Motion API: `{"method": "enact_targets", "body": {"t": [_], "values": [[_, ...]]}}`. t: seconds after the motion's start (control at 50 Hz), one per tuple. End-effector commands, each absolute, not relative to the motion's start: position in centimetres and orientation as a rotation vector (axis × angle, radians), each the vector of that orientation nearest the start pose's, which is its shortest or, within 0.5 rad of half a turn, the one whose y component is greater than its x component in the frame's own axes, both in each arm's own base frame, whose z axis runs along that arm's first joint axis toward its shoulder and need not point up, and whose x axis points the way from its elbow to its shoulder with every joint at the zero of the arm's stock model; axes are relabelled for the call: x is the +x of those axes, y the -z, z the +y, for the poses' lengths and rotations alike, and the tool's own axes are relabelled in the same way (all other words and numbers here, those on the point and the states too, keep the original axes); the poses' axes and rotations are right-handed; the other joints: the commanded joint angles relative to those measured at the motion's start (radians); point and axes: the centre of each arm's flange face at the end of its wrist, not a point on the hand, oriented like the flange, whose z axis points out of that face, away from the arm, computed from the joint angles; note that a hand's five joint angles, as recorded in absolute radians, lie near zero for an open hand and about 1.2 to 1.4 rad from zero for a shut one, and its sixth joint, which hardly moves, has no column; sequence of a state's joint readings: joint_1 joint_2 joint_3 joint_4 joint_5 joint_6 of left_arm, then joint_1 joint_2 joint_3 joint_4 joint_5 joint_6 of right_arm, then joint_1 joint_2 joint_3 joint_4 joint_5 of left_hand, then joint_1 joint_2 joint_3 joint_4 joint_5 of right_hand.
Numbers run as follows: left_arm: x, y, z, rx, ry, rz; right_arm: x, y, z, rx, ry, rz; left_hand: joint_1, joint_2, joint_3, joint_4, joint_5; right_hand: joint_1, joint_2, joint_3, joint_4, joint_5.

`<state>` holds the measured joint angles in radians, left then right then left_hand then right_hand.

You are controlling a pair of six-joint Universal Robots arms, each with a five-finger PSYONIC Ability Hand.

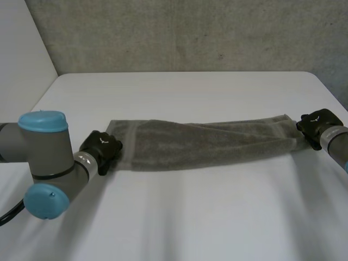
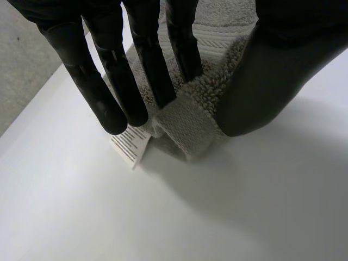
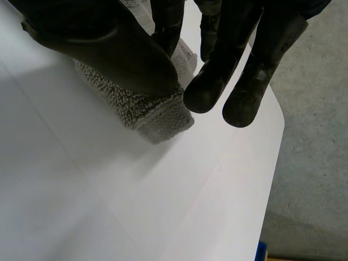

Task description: Fold the towel.

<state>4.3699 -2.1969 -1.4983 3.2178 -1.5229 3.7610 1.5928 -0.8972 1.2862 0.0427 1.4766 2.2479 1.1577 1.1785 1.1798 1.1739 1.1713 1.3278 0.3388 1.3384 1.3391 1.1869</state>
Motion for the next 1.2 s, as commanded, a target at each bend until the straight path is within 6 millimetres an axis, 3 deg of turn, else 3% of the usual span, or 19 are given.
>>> {"method": "enact_targets", "body": {"t": [0.02,0.36,0.46,0.52,0.68,0.8,0.84,0.86,0.9,0.92,0.94,0.96,1.0,1.02,1.06,1.12,1.16,1.18,1.2], "values": [[-25.1,-12.0,-28.5,1.262,1.555,2.303,14.6,-14.5,-39.0,-1.414,1.796,2.688,-0.081,-0.102,-0.103,-0.097,-0.269,0.068,1.057,0.058,0.057,0.035],[-24.4,-11.9,-26.5,1.279,1.511,2.331,12.6,-14.1,-38.6,-1.379,1.700,2.774,-0.093,-0.114,-0.115,-0.109,-0.281,0.068,1.057,0.058,0.057,0.035],[-24.3,-14.5,-26.1,1.242,1.600,2.289,11.4,-15.3,-38.9,-1.341,1.728,2.807,-0.550,-0.570,-0.572,-0.566,-0.738,0.068,1.057,0.058,0.057,0.035],[-24.2,-15.2,-26.1,1.231,1.629,2.272,11.2,-15.7,-39.0,-1.334,1.745,2.810,-0.621,-0.642,-0.643,-0.637,-0.809,0.068,1.057,0.058,0.057,0.035],[-24.0,-20.1,-26.2,1.105,1.840,2.191,10.3,-21.3,-39.8,-1.347,2.014,2.799,-0.777,-0.798,-0.799,-0.793,-0.965,0.068,1.057,0.058,0.057,0.035],[-24.0,-21.5,-26.7,1.040,1.936,2.157,11.1,-24.1,-40.0,-1.376,2.171,2.739,-0.794,-0.815,-0.817,-0.811,-0.983,0.068,1.057,0.058,0.057,0.035],[-23.8,-22.0,-27.3,1.002,1.972,2.134,15.9,-26.1,-38.8,-1.464,2.282,2.532,-0.797,-0.818,-0.820,-0.814,-0.986,0.068,1.057,0.058,0.057,0.035],[-23.8,-22.0,-27.3,1.002,1.972,2.134,15.9,-26.1,-38.8,-1.464,2.283,2.531,-0.797,-0.818,-0.820,-0.814,-0.986,0.068,1.057,0.058,0.057,0.035],[-23.7,-22.6,-27.8,0.969,2.012,2.110,21.7,-27.0,-36.9,-1.586,2.370,2.269,-0.797,-0.818,-0.820,-0.814,-0.986,0.068,1.057,0.058,0.057,0.035],[-23.7,-22.6,-27.8,0.969,2.013,2.109,21.7,-27.0,-36.9,-1.587,2.370,2.268,-0.797,-0.818,-0.820,-0.814,-0.986,0.068,1.057,0.058,0.057,0.035],[-23.8,-22.9,-28.0,0.950,2.036,2.104,24.6,-27.0,-35.6,-1.650,2.400,2.127,-0.797,-0.818,-0.820,-0.814,-0.986,0.068,1.057,0.058,0.057,0.035],[-23.8,-22.9,-28.0,0.950,2.036,2.104,24.6,-27.0,-35.6,-1.651,2.400,2.125,-0.797,-0.818,-0.820,-0.814,-0.986,0.068,1.057,0.058,0.057,0.035],[-23.9,-23.5,-28.3,0.910,2.086,2.100,30.9,-24.8,-32.6,-1.843,2.387,1.841,-0.797,-0.818,-0.820,-0.814,-0.986,0.068,1.057,0.058,0.057,0.035],[-23.9,-23.5,-28.3,0.910,2.087,2.100,31.0,-24.8,-32.6,-1.844,2.387,1.839,-0.797,-0.818,-0.820,-0.814,-0.986,0.068,1.057,0.058,0.057,0.035],[-24.1,-24.0,-28.7,0.880,2.126,2.098,36.5,-21.9,-28.8,-2.037,2.351,1.539,-0.797,-0.818,-0.820,-0.814,-0.986,0.068,1.057,0.058,0.057,0.035],[-24.2,-24.2,-28.7,0.872,2.137,2.099,38.5,-20.3,-26.9,-2.116,2.324,1.416,-0.797,-0.818,-0.820,-0.814,-0.986,0.068,1.057,0.058,0.057,0.035],[-24.4,-24.3,-28.8,0.873,2.146,2.097,41.4,-16.6,-23.3,-2.246,2.224,1.222,-0.797,-0.818,-0.820,-0.814,-0.986,0.068,1.057,0.058,0.057,0.035],[-24.4,-24.3,-28.8,0.873,2.146,2.097,41.5,-16.6,-23.3,-2.247,2.224,1.221,-0.797,-0.818,-0.820,-0.814,-0.986,0.068,1.057,0.058,0.057,0.035],[-24.5,-24.3,-28.7,0.878,2.150,2.095,42.4,-14.8,-21.9,-2.293,2.168,1.157,-0.795,-0.815,-0.817,-0.811,-0.983,0.068,1.057,0.058,0.057,0.035]]}}
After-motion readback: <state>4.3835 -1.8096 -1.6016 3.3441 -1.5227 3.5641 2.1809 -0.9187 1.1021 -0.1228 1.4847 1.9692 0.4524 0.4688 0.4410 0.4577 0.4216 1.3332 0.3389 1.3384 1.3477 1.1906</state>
